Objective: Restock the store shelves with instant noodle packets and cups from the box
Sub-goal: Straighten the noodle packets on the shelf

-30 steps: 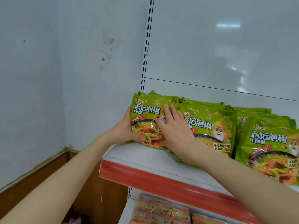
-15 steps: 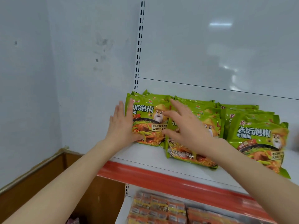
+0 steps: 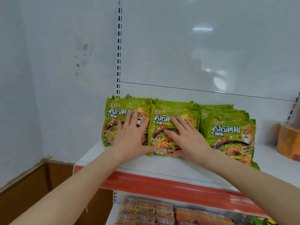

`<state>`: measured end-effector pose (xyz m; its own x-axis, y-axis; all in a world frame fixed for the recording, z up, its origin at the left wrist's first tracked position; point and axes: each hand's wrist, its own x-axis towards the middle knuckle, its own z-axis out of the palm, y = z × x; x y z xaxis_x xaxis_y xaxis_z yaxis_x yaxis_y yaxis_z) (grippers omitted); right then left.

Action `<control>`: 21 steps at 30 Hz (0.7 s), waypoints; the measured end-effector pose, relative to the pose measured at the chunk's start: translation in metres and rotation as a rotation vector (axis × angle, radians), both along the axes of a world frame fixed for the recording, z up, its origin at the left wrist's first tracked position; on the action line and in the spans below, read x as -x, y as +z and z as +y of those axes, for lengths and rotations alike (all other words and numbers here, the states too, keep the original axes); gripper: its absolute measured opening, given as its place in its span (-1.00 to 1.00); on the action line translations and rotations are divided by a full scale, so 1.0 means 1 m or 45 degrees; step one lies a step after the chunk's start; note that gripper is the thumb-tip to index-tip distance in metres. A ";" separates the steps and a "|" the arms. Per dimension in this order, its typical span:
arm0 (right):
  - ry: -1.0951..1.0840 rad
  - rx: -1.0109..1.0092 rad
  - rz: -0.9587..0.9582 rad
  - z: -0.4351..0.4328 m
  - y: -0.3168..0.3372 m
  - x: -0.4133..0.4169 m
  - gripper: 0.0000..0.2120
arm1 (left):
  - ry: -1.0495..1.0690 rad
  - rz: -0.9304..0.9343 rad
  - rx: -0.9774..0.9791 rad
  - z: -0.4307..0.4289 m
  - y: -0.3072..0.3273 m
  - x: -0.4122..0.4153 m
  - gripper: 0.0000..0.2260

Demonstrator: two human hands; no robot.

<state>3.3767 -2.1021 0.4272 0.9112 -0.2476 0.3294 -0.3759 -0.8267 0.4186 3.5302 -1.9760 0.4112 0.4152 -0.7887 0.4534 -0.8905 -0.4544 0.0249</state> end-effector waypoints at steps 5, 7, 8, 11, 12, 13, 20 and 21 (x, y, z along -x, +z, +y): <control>0.071 -0.037 -0.052 -0.005 -0.001 0.001 -0.18 | 0.051 -0.040 0.034 -0.011 -0.004 0.007 -0.01; 0.089 -0.067 -0.055 -0.010 -0.002 0.006 -0.21 | 0.071 -0.052 0.039 -0.012 -0.005 0.008 -0.02; 0.113 -0.087 -0.062 -0.011 -0.001 0.009 -0.21 | 0.084 -0.060 0.051 -0.013 -0.005 0.009 -0.02; 0.111 -0.028 -0.082 -0.017 -0.003 0.010 -0.21 | 0.119 -0.072 0.074 -0.019 -0.005 0.014 -0.01; 0.124 0.001 -0.118 -0.019 -0.001 0.008 -0.21 | 0.128 -0.072 0.083 -0.022 -0.005 0.016 0.00; 0.114 0.011 -0.116 -0.019 0.002 0.006 -0.22 | 0.136 -0.071 0.091 -0.024 -0.004 0.017 -0.01; 0.197 -0.075 -0.095 -0.022 -0.004 0.007 -0.30 | -0.017 -0.057 0.081 -0.024 -0.008 0.022 -0.02; 0.203 -0.101 -0.083 -0.021 -0.003 0.008 -0.29 | -0.011 -0.068 0.061 -0.025 -0.008 0.024 -0.03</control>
<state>3.3690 -2.1233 0.4243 0.9184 -0.1293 0.3740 -0.2616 -0.9074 0.3288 3.5066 -2.0012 0.4030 0.3825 -0.7693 0.5118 -0.8951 -0.4459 -0.0012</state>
